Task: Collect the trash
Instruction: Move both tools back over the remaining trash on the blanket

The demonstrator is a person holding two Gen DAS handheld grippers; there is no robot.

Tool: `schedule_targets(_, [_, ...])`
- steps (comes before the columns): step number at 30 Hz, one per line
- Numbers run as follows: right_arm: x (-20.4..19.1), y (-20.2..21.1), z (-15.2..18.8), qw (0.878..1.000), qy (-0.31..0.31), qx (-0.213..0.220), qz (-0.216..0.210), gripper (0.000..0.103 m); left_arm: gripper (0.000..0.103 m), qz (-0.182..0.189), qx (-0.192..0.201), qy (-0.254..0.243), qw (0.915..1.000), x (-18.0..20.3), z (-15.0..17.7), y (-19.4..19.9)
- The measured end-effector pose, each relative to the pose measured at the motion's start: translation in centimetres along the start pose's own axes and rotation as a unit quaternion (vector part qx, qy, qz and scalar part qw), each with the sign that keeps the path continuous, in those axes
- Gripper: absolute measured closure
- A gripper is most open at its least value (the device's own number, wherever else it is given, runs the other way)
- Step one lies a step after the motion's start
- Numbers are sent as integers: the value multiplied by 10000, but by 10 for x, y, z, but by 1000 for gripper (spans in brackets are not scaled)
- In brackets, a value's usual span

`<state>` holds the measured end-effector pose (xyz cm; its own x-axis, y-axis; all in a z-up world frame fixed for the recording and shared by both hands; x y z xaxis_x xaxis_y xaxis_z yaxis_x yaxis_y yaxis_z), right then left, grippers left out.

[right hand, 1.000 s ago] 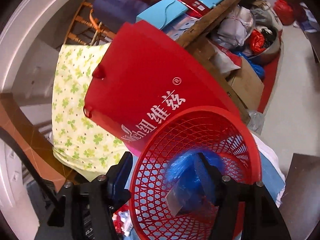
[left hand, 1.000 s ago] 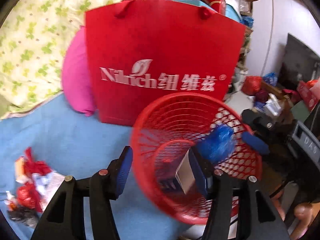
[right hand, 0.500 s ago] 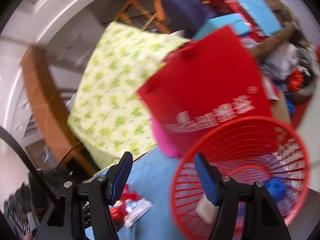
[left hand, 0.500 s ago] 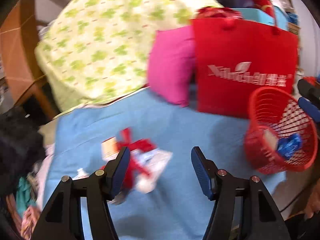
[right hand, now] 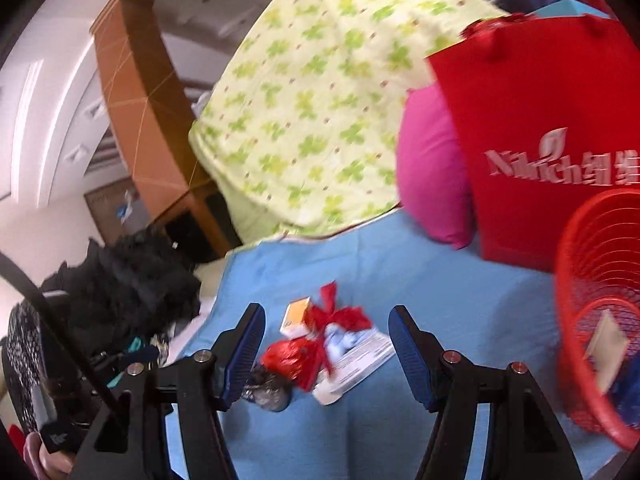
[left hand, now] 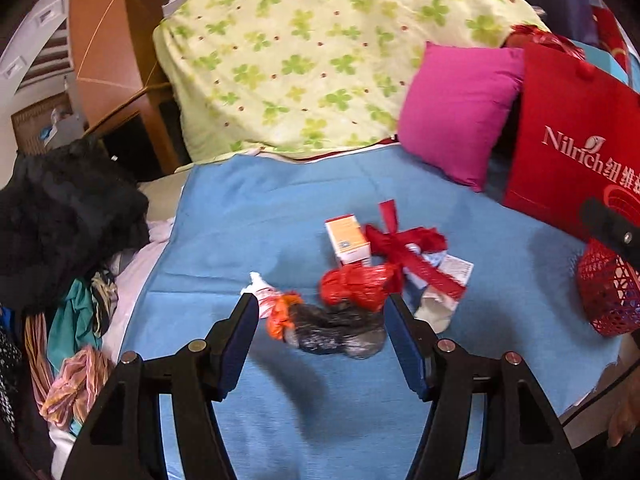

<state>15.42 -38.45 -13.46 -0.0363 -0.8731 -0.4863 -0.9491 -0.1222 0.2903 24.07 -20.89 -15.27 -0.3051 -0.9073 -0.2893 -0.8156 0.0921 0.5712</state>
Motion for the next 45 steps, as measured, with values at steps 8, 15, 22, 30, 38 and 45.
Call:
schedule_targets(8, [-18, -38, 18, 9991, 224, -368, -34, 35, 37, 38, -136, 219, 9997, -25, 7, -21])
schedule_targets(15, [-25, -63, 27, 9976, 334, -608, -35, 35, 37, 3, -244, 327, 9992, -36, 11, -32])
schedule_targets(22, [-21, -85, 31, 9972, 202, -721, -27, 35, 37, 3, -338, 327, 9989, -40, 16, -40])
schedule_targets(30, [-7, -97, 32, 9960, -11, -889, 10, 35, 37, 93, -456, 215, 9987, -29, 20, -49])
schedule_targets(38, [28, -108, 31, 9907, -615, -1215, -8, 35, 36, 190, -753, 63, 9970, -15, 32, -72])
schedule_targets(45, [75, -119, 39, 9780, -1400, -1535, 187, 35, 36, 246, -1129, 143, 9932, -28, 47, -101])
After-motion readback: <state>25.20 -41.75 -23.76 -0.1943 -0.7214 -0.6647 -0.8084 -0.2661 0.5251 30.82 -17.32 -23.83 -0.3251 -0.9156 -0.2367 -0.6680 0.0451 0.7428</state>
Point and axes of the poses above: each gripper's, at about its wrist camera, not at the fingertips, and y roughly against the way its jaws point, x to its right, z to its underside, the point moved 8 cm from there along -y, roughly the way its jaws point, and after that the axes turned 9 degrees about -z, right-handed, at the moved point
